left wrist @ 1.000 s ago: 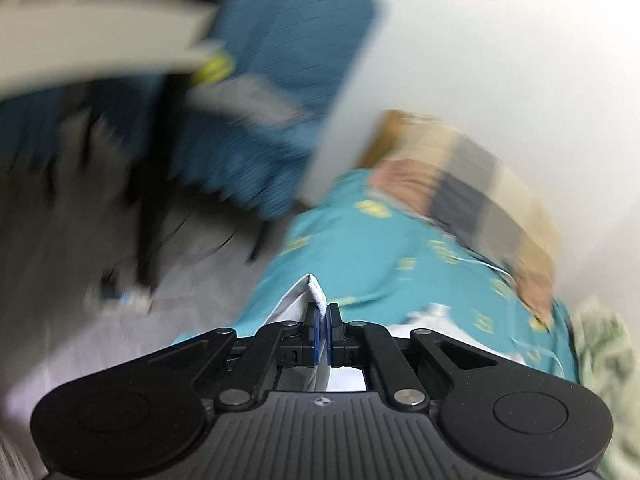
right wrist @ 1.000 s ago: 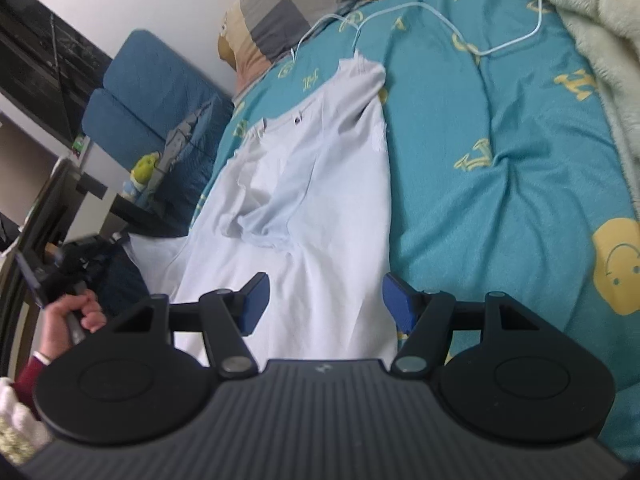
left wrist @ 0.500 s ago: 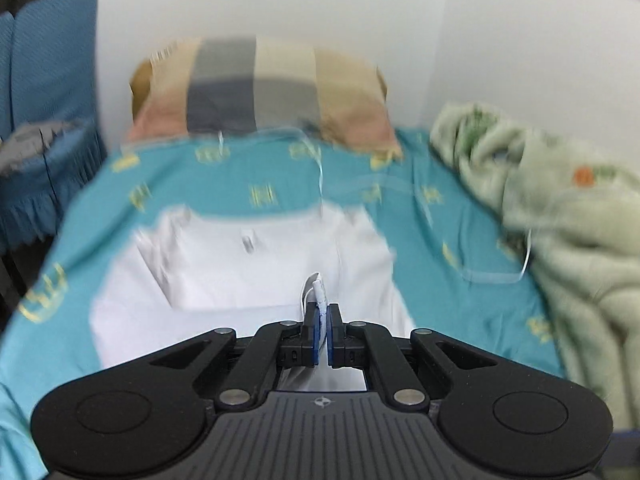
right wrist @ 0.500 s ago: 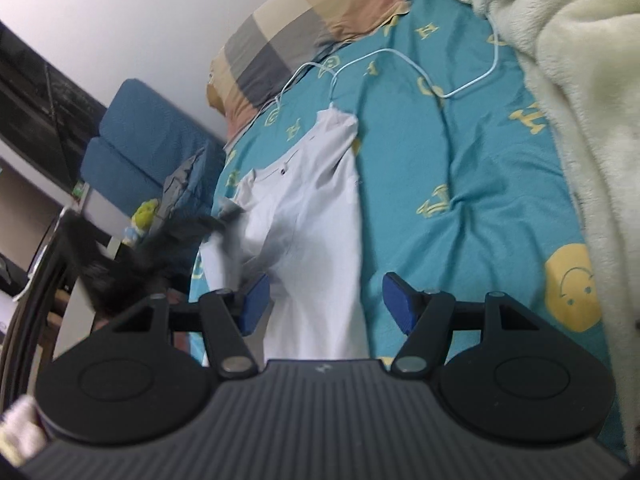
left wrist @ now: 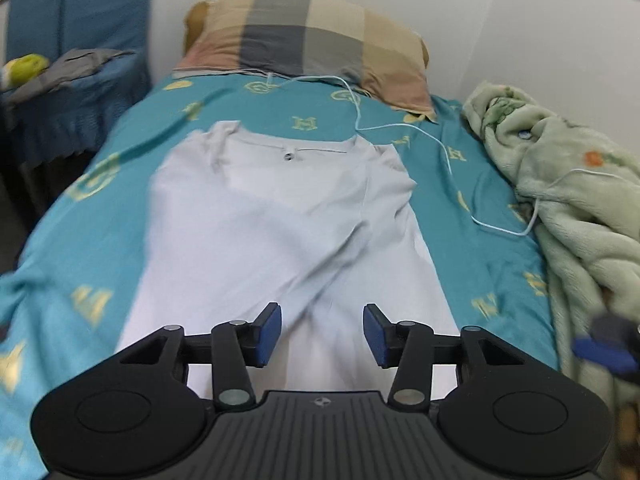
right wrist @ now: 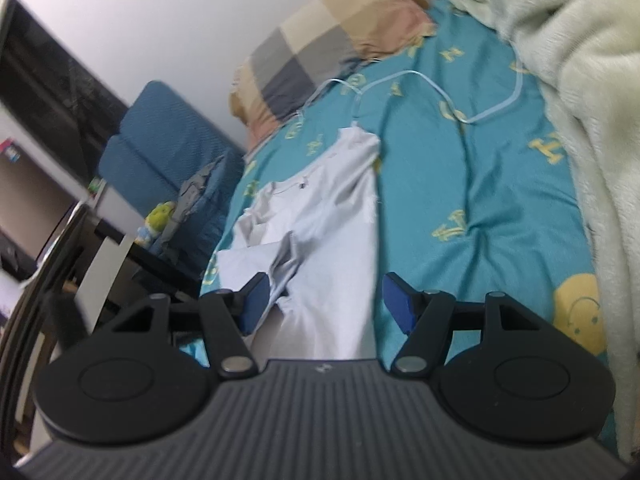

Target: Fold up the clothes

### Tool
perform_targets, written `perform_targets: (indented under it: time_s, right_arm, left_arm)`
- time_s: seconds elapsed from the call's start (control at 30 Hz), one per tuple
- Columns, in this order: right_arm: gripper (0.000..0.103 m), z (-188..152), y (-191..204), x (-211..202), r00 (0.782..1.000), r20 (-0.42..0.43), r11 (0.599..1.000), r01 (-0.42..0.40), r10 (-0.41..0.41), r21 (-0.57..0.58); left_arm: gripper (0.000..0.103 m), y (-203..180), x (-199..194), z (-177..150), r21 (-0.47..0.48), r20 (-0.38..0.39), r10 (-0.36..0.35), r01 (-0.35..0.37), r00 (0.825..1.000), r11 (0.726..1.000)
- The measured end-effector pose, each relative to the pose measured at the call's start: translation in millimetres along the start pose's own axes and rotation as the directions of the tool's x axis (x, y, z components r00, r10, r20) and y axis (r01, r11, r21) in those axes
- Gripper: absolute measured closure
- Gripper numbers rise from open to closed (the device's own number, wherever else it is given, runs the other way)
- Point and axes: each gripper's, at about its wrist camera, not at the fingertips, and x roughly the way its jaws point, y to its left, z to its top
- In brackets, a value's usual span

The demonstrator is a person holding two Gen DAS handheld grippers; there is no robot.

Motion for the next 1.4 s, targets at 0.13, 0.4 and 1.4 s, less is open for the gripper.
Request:
perform_targets:
  time_s: [0.13, 0.4, 1.4]
  right_arm:
    - [0.037, -13, 21, 1, 0.999, -0.014, 0.992, -0.033, 0.031, -0.121]
    - [0.037, -30, 83, 27, 0.996, -0.048, 0.940, -0.092, 0.081, -0.329]
    - [0.099, 20, 216, 226, 0.987, -0.007, 0.691, 0.106, -0.158, -0.715]
  left_arm:
    - [0.042, 15, -56, -30, -0.045, 0.010, 0.001, -0.001, 1.000, 0.999]
    - [0.042, 54, -87, -49, -0.078, 0.012, -0.034, 0.035, 0.999, 0.996]
    - [0.042, 131, -72, -57, -0.198, 0.048, -0.051, 0.059, 0.998, 0.978]
